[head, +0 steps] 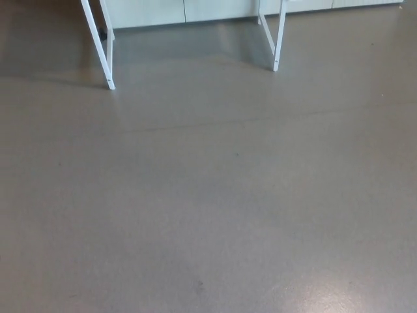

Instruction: The robot walks towards a desk on which a file tray is kept in the middle and a toilet paper roll is kept on its right. The robot uses its right hand to hook on finger in the gap of the roll and grabs it, lifts it and places it on the tray.

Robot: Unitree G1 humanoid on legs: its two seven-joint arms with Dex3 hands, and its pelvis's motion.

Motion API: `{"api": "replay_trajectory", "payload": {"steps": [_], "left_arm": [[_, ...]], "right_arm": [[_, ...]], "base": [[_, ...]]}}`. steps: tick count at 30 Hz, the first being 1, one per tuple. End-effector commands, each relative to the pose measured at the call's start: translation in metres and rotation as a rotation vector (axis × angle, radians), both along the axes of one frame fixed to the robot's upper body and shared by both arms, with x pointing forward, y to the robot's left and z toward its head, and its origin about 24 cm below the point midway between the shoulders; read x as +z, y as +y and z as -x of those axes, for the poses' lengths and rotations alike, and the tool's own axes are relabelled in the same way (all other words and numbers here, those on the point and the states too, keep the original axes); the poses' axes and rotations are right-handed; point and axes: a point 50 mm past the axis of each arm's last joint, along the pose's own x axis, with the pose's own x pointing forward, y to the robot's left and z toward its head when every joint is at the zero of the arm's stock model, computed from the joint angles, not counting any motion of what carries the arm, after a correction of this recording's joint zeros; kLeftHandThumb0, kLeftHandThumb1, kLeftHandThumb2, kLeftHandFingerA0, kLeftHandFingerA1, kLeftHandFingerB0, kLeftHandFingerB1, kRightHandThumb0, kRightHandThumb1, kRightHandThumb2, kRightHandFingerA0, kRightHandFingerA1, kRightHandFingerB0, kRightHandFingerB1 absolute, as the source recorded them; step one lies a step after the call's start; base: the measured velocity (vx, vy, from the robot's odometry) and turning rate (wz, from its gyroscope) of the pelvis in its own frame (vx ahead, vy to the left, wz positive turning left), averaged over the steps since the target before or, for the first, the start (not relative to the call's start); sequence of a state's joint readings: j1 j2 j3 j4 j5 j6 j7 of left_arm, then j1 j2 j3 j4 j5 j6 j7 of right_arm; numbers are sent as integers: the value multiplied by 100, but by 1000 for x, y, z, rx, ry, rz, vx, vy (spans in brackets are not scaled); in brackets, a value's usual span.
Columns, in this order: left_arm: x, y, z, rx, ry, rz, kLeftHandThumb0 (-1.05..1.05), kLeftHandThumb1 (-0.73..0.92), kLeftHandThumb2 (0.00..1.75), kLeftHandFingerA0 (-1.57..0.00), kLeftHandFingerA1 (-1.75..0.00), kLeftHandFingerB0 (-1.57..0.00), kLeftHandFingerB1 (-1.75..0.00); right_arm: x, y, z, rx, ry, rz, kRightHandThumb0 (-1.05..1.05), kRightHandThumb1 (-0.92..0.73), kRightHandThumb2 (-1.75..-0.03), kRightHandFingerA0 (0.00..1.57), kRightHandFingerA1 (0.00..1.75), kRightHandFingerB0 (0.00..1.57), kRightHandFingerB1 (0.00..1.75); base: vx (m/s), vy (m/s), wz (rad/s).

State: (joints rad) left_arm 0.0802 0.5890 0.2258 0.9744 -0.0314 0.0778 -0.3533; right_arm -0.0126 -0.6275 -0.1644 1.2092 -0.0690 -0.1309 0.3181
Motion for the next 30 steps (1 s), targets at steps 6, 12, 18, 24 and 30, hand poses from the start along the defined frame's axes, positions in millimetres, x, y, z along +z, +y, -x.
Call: {"api": "replay_trajectory", "payload": {"steps": [6,12,18,24,30], "left_arm": [[7,7,-2,3,2,-6,-61,67,61,-22,-55,-40,-51],[11,9,-5,-39,-3,-22,-61,68,61,-22,-57,-40,-52],[13,11,-11,-8,6,-26,-66,68,60,-24,-58,-44,-52],[16,12,-16,-19,5,-32,-65,67,60,-24,-57,-44,-52],[17,11,-18,-15,-17,-21,-62,65,60,-22,-56,-42,-52]], "right_arm": [[0,0,4,7,-14,-4,-82,-52,-88,10,20,8,24],[-3,2,8,-3,-14,-13,-82,-52,-88,10,20,8,24],[-6,4,10,-12,-18,-20,-82,-52,-88,10,20,8,24],[-7,5,11,-20,-24,-25,-82,-52,-88,10,20,8,24],[-6,5,9,-21,-31,-25,-82,-52,-88,10,20,8,24]], "base": [[111,182,-11],[223,307,-5],[268,-48,9],[350,-262,25],[335,-137,6]]}}
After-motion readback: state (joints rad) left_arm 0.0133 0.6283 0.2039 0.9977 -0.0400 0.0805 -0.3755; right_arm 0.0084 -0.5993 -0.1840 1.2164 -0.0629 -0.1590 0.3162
